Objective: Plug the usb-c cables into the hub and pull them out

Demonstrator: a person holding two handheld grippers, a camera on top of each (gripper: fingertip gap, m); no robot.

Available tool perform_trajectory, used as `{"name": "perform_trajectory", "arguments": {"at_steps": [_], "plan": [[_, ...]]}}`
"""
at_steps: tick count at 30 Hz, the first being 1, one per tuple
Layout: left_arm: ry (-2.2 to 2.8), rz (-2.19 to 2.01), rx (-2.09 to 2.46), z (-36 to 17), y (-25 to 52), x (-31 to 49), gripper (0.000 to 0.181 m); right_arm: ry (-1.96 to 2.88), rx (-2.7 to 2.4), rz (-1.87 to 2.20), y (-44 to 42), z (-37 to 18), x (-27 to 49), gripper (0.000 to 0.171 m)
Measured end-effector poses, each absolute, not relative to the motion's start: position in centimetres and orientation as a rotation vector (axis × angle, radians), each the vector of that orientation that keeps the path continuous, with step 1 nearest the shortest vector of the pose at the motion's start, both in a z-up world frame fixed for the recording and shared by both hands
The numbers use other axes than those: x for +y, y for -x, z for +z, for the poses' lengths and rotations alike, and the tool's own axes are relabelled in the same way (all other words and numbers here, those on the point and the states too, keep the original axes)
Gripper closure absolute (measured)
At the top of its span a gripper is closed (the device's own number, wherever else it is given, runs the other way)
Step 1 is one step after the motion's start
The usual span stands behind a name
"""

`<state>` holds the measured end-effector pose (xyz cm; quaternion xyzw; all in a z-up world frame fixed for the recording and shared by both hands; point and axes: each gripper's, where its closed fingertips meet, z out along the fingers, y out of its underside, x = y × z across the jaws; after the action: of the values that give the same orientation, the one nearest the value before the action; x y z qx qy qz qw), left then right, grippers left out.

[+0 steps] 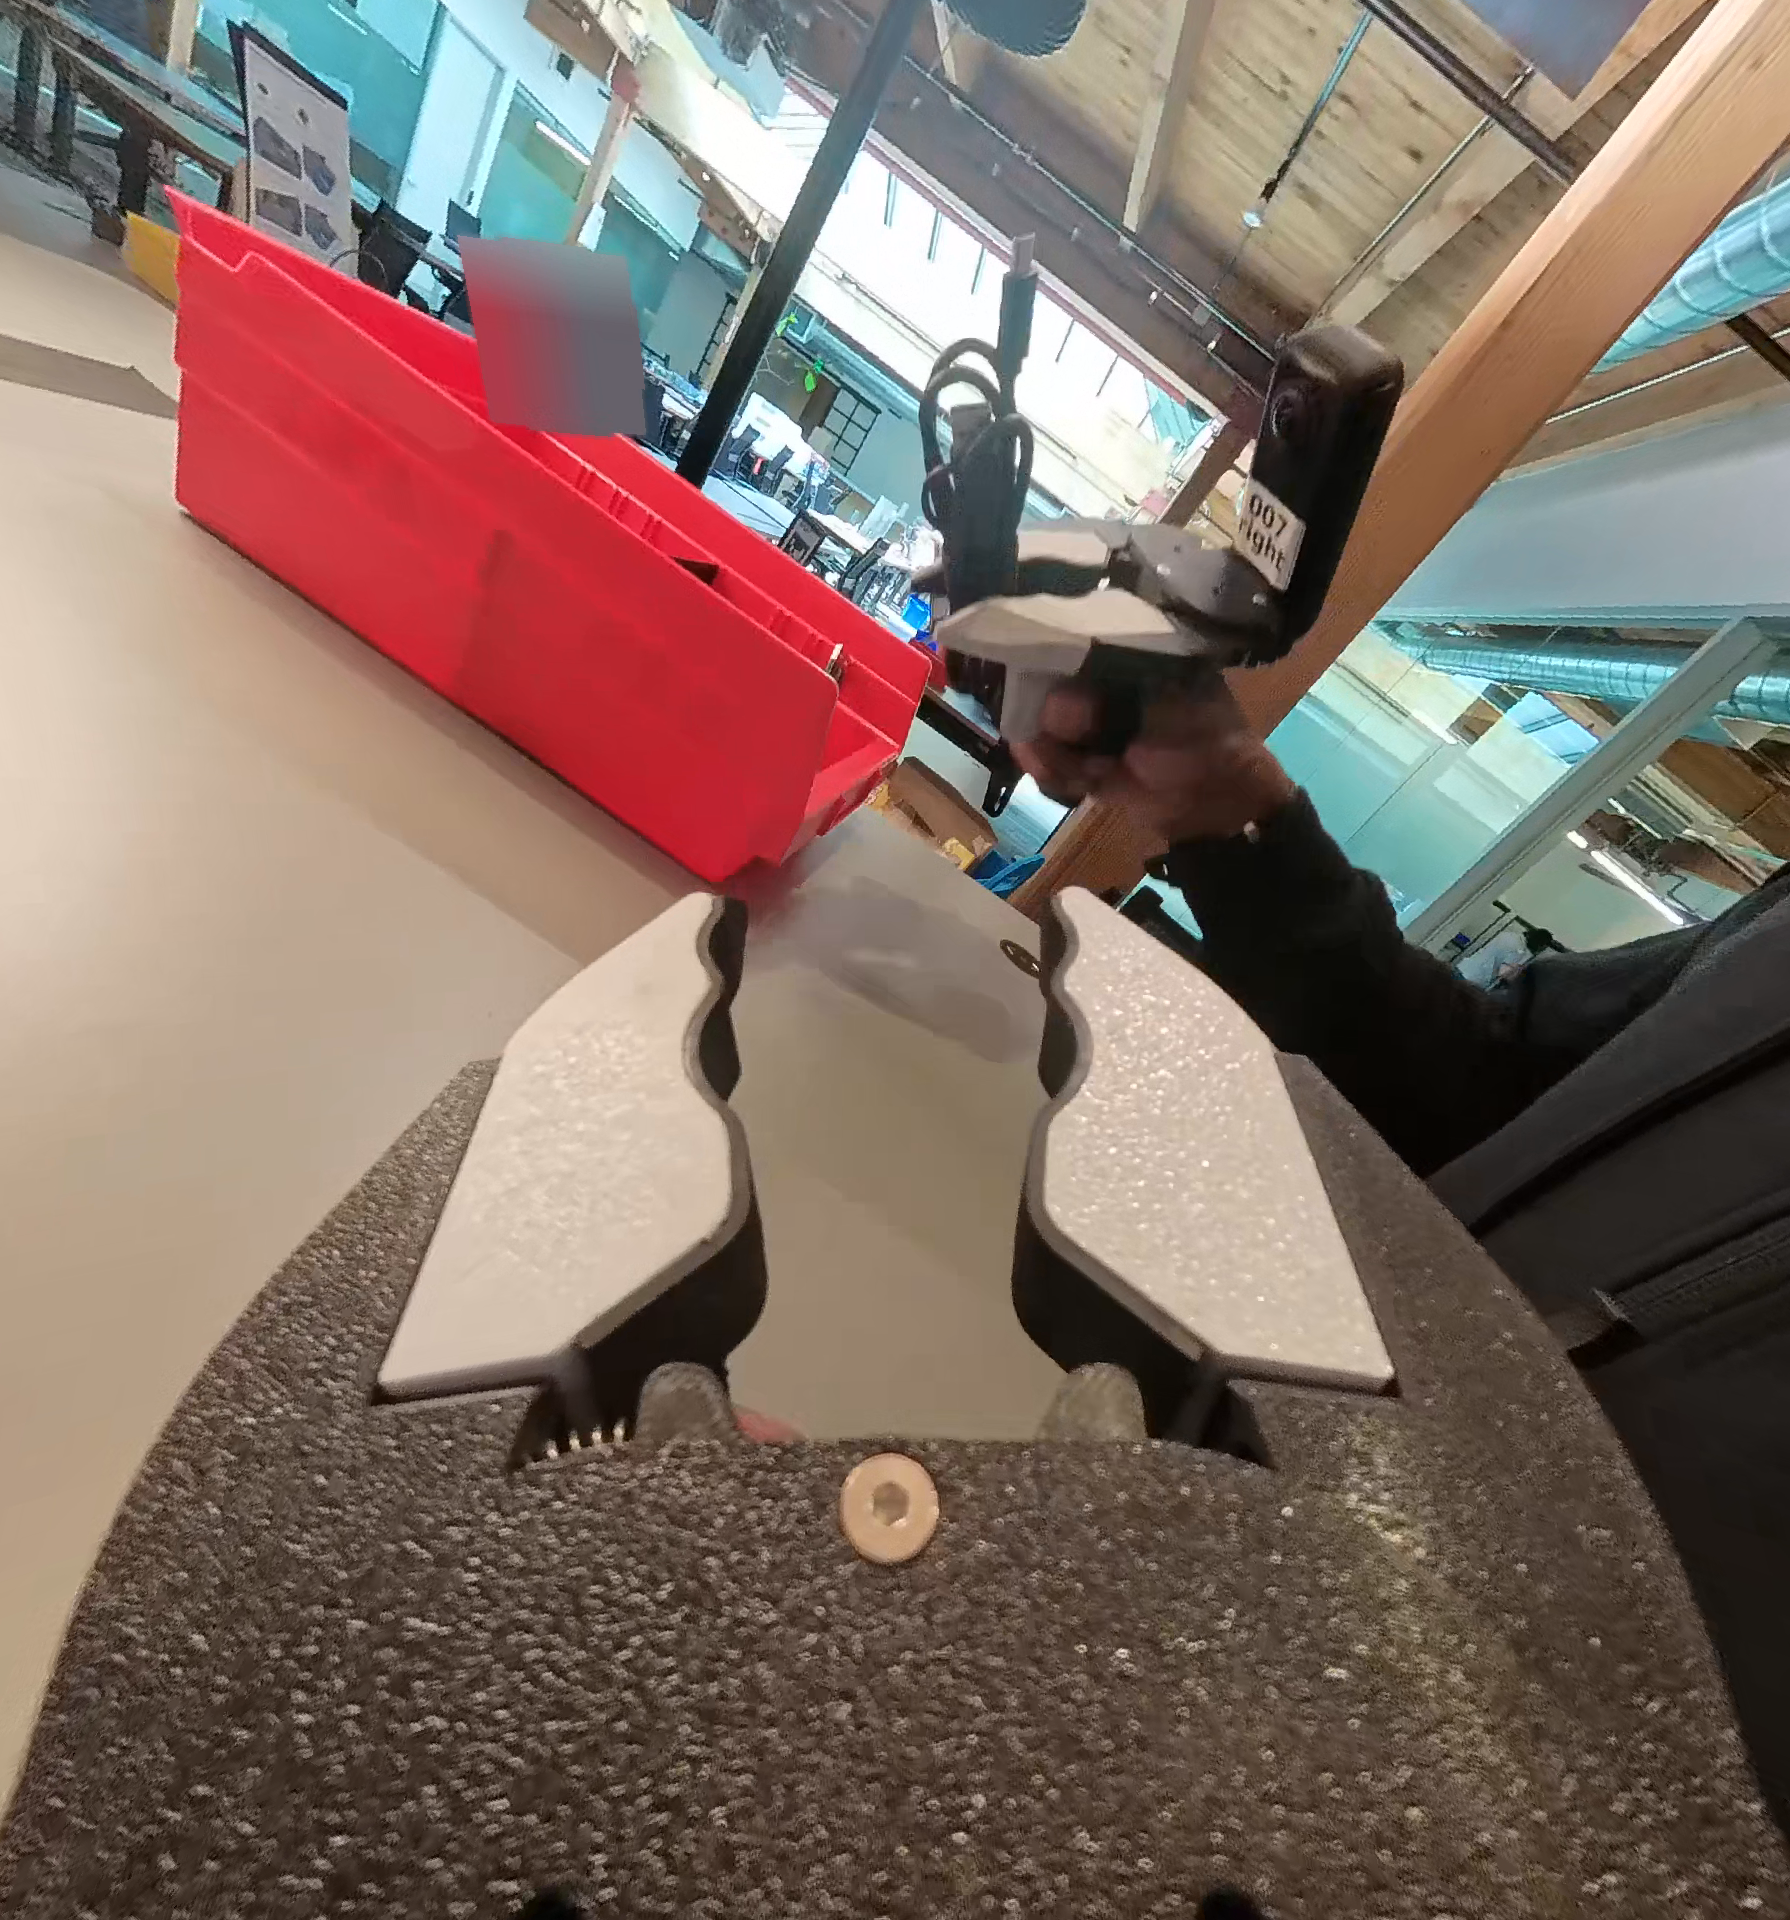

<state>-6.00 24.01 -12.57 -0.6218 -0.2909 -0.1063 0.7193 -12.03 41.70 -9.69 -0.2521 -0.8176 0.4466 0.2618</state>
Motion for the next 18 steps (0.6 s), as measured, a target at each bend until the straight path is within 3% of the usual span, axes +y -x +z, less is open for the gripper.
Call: {"name": "perform_trajectory", "arguments": {"at_steps": [7, 13, 18], "plan": [[1.381, -0.251, -0.635, -12.9, 5.1, 24.1, 0.126, 0.227, -2.387, 0.571, 17.1, -11.0, 50.4, 0.148], [1.374, -0.207, -0.656, -12.6, 5.1, 22.2, 0.126, 0.191, -2.431, 0.375, 19.3, -15.2, 50.9, 0.141], [1.411, -0.078, -0.727, -13.2, 5.8, 17.3, 0.125, 0.227, -2.358, 0.458, 18.1, -14.3, 49.4, 0.142]]}}
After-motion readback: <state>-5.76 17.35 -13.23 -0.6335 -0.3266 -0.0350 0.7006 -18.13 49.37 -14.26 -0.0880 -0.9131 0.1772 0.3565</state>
